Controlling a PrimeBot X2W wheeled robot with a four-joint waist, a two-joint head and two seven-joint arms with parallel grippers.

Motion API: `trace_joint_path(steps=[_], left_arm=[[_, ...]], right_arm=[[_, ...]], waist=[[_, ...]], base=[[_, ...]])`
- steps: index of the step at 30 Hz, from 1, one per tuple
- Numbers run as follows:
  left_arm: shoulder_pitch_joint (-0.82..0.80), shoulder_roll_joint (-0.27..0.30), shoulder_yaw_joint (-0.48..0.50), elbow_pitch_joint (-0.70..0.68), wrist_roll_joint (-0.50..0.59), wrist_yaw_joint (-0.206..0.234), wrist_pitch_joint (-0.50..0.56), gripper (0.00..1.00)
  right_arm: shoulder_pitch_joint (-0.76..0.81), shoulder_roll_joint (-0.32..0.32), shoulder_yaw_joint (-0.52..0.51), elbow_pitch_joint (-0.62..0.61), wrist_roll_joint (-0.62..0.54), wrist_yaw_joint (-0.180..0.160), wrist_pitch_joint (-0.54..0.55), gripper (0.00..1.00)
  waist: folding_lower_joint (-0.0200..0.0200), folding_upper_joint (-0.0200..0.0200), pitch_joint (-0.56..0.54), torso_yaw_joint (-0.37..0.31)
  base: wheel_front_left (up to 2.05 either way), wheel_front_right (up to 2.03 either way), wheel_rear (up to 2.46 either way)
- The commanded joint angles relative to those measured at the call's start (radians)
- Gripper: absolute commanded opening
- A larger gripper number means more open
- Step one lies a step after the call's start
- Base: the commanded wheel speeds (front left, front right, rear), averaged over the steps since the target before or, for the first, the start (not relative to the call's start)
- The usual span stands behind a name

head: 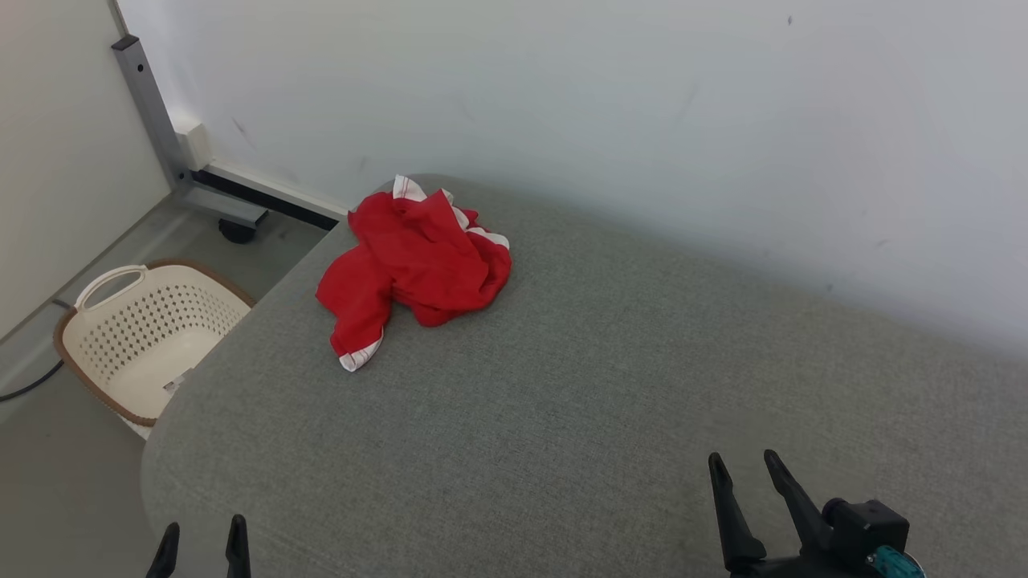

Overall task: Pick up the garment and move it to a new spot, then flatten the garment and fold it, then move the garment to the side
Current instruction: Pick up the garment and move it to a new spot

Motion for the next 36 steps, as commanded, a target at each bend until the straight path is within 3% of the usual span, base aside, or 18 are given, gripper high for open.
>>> trace_joint_path(steps=[1,15,19,25,28,36], left_arm=[[0.02,-0.007,0.01,-0.007,0.012,0.001,-0.002,1.0],[0.031,-0.03,0.025,-0.03,0.004,0.001,-0.002,1.0],[-0.006,0.007,-0.02,0.026,-0.038,0.001,0.0,1.0],[-0.215,0.046,-0.094,0.177,-0.108,0.001,0.105,1.0],[-0.387,0.058,-0.157,0.328,-0.15,0.001,0.182,1.0],[-0.721,0.061,-0.116,0.599,-0.235,0.002,0.233,1.0]], right_arm=[[-0.017,-0.001,0.008,0.007,-0.006,-0.002,-0.001,1.0],[-0.059,-0.001,0.052,0.053,-0.007,-0.002,-0.015,1.0],[-0.054,0.0,0.057,0.056,-0.013,-0.002,-0.006,1.0],[-0.036,0.0,0.053,0.028,-0.039,-0.002,0.017,1.0],[-0.017,-0.001,0.068,-0.018,-0.069,-0.002,0.056,1.0],[-0.134,-0.073,0.209,-0.21,-0.129,-0.002,0.205,1.0]], waist=[[-0.0001,-0.0001,0.02,0.018],[-0.0001,-0.0001,0.031,0.026],[-0.0001,-0.0001,0.032,0.024],[-0.0001,-0.0001,0.036,0.022],[-0.0001,-0.0001,0.052,0.005],[-0.0001,-0.0001,0.286,-0.179]], base=[[0.0,0.0,0.0],[0.0,0.0,0.0],[0.0,0.0,0.0],[0.0,0.0,0.0],[0.0,0.0,0.0],[0.0,0.0,0.0]])
